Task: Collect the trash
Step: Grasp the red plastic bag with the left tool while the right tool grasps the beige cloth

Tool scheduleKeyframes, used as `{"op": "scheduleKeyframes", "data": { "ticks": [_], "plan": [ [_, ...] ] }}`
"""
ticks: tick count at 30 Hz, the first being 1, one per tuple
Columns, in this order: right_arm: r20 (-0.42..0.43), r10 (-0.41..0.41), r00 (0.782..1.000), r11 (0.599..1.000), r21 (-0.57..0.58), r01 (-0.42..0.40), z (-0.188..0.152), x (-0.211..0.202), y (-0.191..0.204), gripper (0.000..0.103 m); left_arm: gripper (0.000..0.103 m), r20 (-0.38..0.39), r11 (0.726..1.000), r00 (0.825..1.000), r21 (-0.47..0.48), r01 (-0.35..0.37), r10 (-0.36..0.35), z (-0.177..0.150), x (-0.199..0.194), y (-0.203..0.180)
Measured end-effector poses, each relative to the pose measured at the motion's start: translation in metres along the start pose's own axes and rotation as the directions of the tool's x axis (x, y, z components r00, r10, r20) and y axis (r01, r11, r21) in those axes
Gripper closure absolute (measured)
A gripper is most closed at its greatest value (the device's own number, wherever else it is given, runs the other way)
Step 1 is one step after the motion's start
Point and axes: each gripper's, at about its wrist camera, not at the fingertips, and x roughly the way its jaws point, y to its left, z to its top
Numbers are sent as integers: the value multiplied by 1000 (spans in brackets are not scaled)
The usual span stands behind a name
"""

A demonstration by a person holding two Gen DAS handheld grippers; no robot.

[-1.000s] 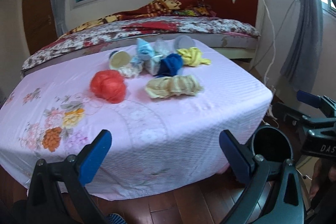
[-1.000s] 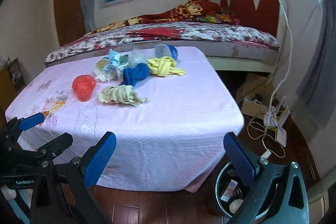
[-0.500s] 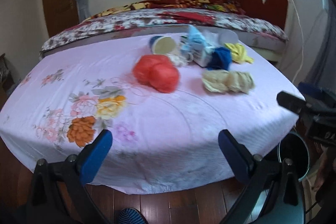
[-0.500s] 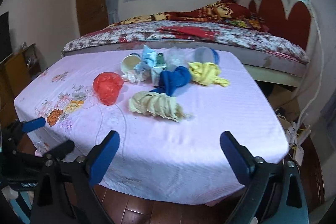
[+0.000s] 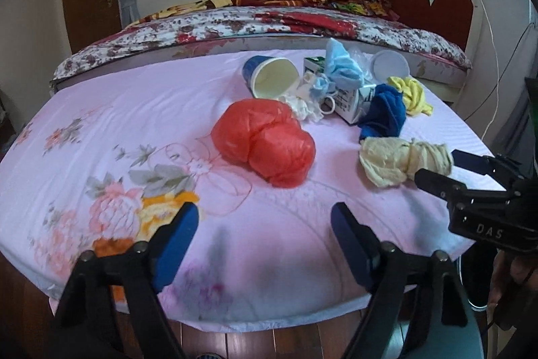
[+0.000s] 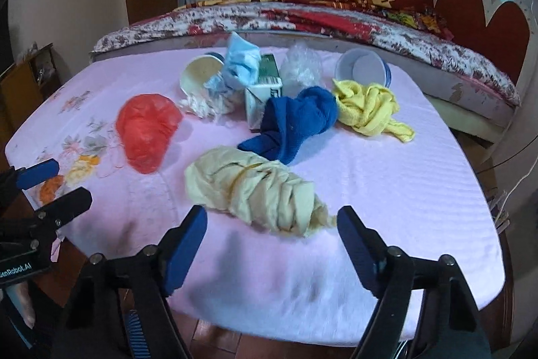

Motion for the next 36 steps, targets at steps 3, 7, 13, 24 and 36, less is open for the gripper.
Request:
{"op": "scheduleKeyframes", "data": {
  "ticks": [3,7,13,24,36],
  "plan": [
    [-14,22,1000,1000,-2,-22,7,15,-3,30,22,-1,1000,1000,-11,7,-7,7,11,-1],
    [-48,64,997,997,-30,-65,15,37,1,50,22,-13,1000,1000,-20,11,-11,15,29,-2],
    [-39,51,998,999,-6,-51,29,52,-1,52,25,-21,999,1000,-41,12,-13,29,53,1],
    [-40,68,997,997,-16,-69,23,50,-1,51,62,-58,998,997,-37,53,-55,36,74,2],
    [10,80,997,997,16,-80,9,12,-11,69,70,42,995,994,-6,103,-103,23,4,-14]
  ]
}}
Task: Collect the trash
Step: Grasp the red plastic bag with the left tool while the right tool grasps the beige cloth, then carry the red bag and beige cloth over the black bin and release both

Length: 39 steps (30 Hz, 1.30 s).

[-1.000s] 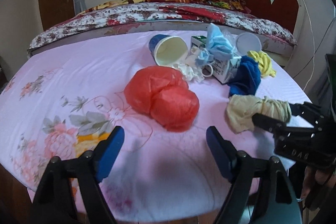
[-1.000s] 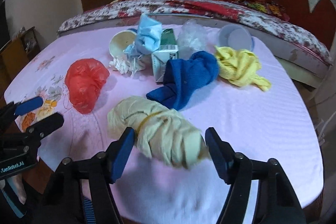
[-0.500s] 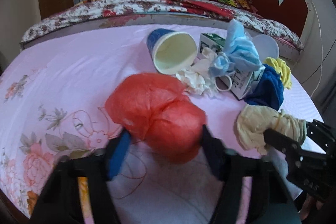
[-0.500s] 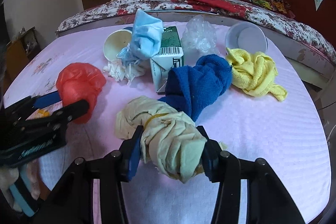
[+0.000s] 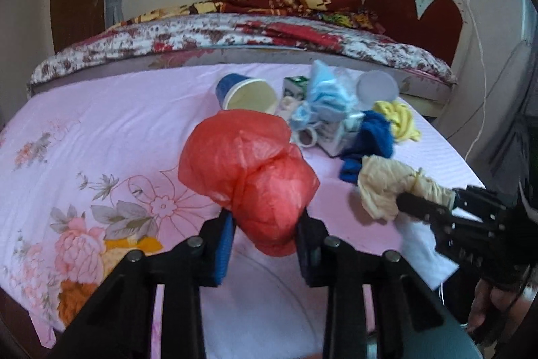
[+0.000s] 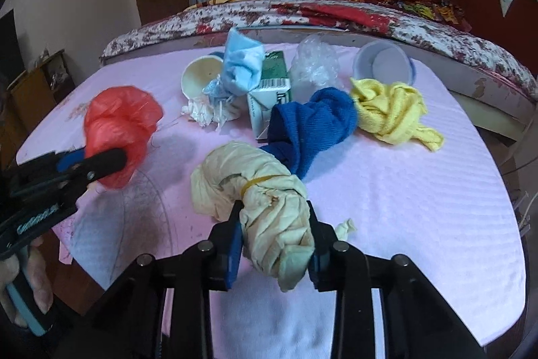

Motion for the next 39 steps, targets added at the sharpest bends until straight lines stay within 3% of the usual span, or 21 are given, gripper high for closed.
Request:
{"op": "scheduleKeyframes", "data": {
  "ticks": [19,32,39],
  "plan": [
    [111,-203,973,971,153,185,-46,-140,-84,69,70,23,973,986,170,157,-163,-17,-50,-118],
    [105,-320,941,927,241,289,-91,-199,-143,69,70,-8,930,965,265,255,-263,-27,-56,-195],
    [59,-383,922,884,312,347,-128,-223,-185,69,70,-71,881,938,326,344,-340,-46,-52,-248]
  ]
}}
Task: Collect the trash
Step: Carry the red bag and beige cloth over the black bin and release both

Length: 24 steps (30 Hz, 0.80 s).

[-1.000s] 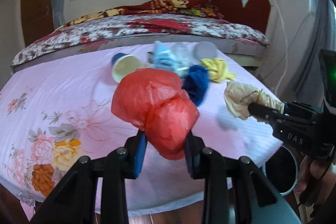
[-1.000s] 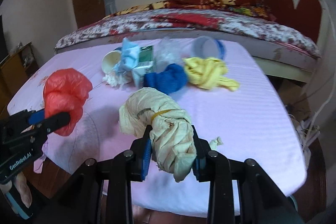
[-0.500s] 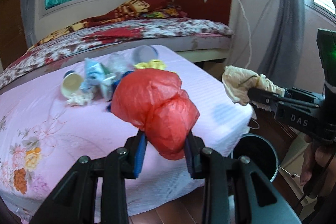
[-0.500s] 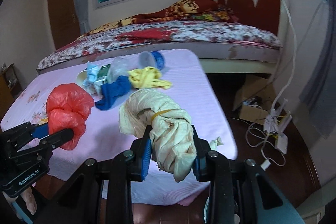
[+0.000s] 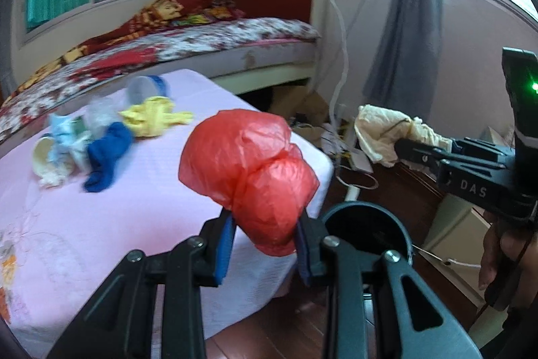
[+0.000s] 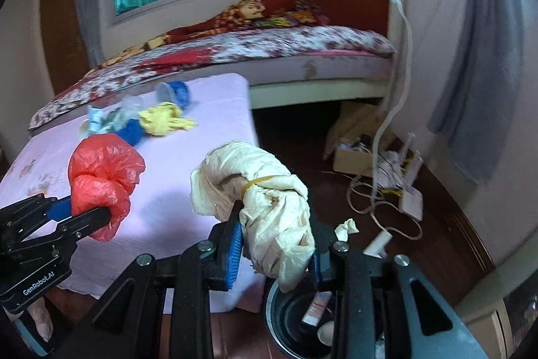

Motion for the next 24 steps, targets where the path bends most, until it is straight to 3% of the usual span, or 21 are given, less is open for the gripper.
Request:
{"op": "scheduleKeyframes", "data": {
  "ticks": [13,24],
  "plan": [
    [-97,-104,990,986,120,116,-57,2,-101,69,71,-102,983,983,89,161,-152,-11,40,-83],
    [-226,-93,970,984,125,124,-109,32,-129,69,71,-253,963,942,93,252,-222,-39,86,-108]
  ]
}}
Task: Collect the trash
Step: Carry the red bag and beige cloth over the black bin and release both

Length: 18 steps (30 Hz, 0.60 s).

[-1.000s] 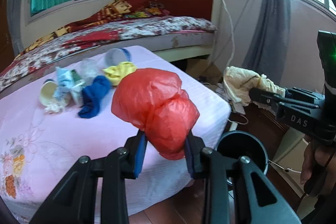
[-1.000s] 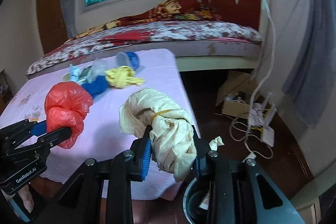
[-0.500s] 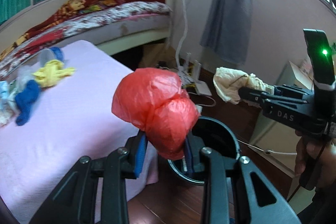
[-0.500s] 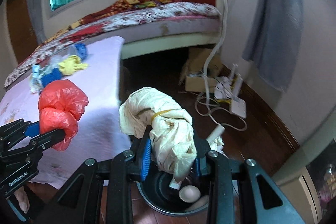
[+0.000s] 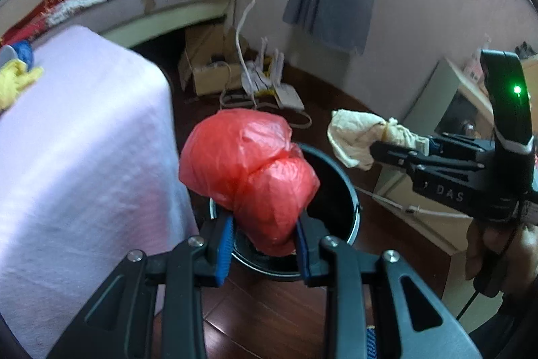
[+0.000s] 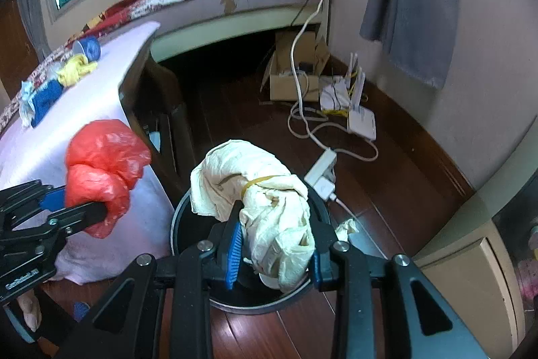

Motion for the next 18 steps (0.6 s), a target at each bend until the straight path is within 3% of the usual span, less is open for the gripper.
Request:
{"op": "scheduleKeyframes", "data": {
  "ticks": [16,18],
  "plan": [
    [-180,9,984,998,-66,-21,-34,84,2,68,71,-175,997,982,-43,62,-68,-19,78,3],
    [-197,14,980,997,-69,-28,-35,91,6,67,67,-190,995,978,-60,80,-90,-20,86,6]
  ]
}}
